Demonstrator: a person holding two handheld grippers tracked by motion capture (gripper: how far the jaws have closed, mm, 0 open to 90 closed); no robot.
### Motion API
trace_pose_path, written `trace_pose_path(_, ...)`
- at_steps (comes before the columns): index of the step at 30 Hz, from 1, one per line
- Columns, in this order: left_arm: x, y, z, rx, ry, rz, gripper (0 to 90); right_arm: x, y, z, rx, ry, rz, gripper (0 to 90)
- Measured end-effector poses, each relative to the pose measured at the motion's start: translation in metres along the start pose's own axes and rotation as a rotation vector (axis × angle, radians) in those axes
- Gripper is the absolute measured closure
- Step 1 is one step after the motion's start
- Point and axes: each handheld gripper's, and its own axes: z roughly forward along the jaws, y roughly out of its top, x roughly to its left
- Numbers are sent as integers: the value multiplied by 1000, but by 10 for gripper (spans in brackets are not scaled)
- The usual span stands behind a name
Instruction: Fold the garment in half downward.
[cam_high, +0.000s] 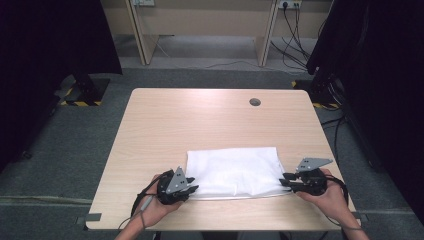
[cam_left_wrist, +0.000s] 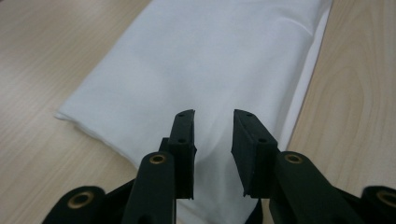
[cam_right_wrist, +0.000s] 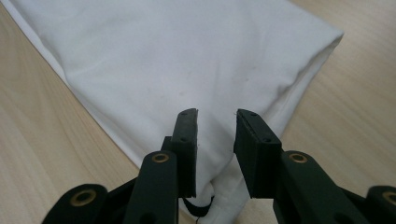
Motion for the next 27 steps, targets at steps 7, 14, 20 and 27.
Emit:
trace_pose_path(7, -4, -2, 9, 63, -23, 10, 680, 2, -10, 2, 29, -17, -15, 696)
trace_pose_path(14, 0, -1, 13, 80, -15, 7, 684, 5, -18, 0, 9, -7, 31, 697)
trace_pose_path(20, 14, 3, 21, 84, 3, -11, 680, 5, -19, 2, -13, -22, 60, 677)
trace_pose_path(27, 38, 7, 33, 85, 38, -55, 676, -2, -8, 11, -7, -30, 79, 678)
